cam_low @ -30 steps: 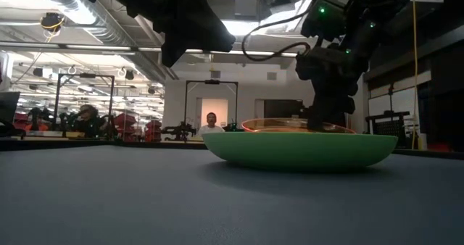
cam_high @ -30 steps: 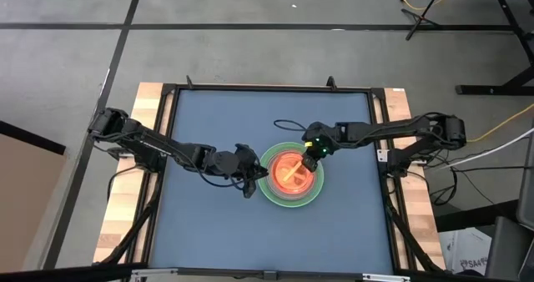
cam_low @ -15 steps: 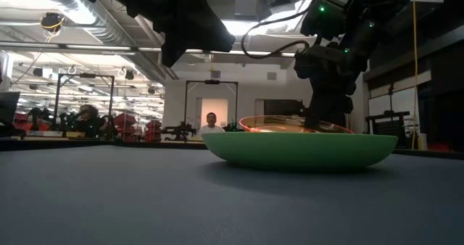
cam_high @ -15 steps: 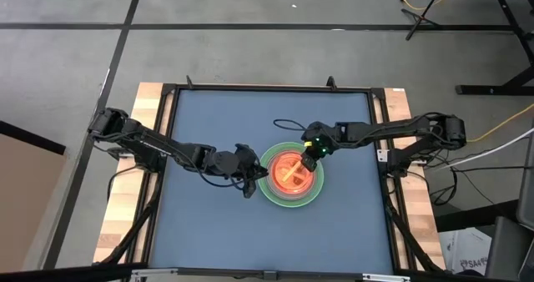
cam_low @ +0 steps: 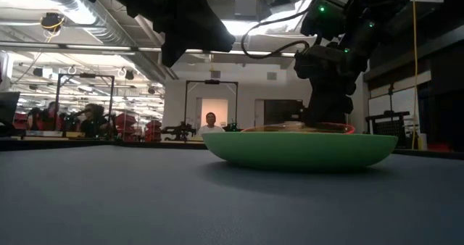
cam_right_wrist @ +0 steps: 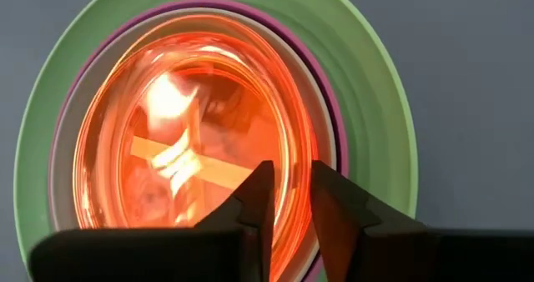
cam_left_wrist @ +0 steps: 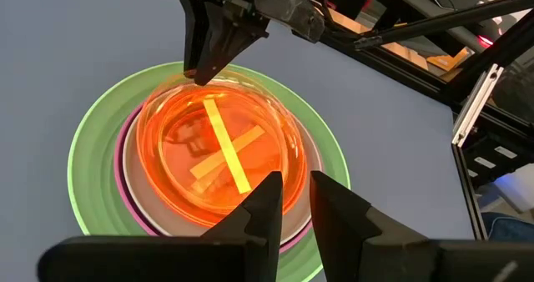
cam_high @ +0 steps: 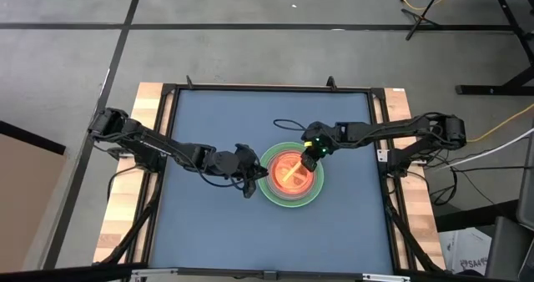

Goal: Stack plastic plates
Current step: Stack the light orange plate on top of the light orange plate, then return to Home Position

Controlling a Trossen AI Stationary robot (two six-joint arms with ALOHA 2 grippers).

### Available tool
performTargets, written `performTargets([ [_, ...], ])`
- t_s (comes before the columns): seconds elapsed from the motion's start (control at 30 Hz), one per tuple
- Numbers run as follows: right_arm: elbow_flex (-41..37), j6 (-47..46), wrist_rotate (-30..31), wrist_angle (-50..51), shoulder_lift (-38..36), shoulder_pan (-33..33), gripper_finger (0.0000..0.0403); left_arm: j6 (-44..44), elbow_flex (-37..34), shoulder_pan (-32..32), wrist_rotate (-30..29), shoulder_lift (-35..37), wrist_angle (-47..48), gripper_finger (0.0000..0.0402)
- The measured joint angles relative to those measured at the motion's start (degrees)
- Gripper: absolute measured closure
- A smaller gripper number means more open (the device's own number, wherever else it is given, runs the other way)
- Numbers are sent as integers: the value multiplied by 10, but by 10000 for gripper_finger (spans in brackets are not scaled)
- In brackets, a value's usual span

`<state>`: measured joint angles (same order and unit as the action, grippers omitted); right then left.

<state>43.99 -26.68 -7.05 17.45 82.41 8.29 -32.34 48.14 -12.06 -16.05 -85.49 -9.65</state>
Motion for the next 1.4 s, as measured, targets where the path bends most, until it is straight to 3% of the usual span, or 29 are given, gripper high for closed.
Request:
performTargets([
  [0.2, 0, 0, 0, 0, 0, 0, 320, 0, 0, 0, 0, 0, 0, 344],
  [0.9, 0, 0, 0, 56, 0, 0, 320, 0, 0, 0, 0, 0, 0, 344],
  [1.4, 0, 20, 0, 33, 0, 0, 320, 35, 0, 3, 0, 0, -19, 344],
])
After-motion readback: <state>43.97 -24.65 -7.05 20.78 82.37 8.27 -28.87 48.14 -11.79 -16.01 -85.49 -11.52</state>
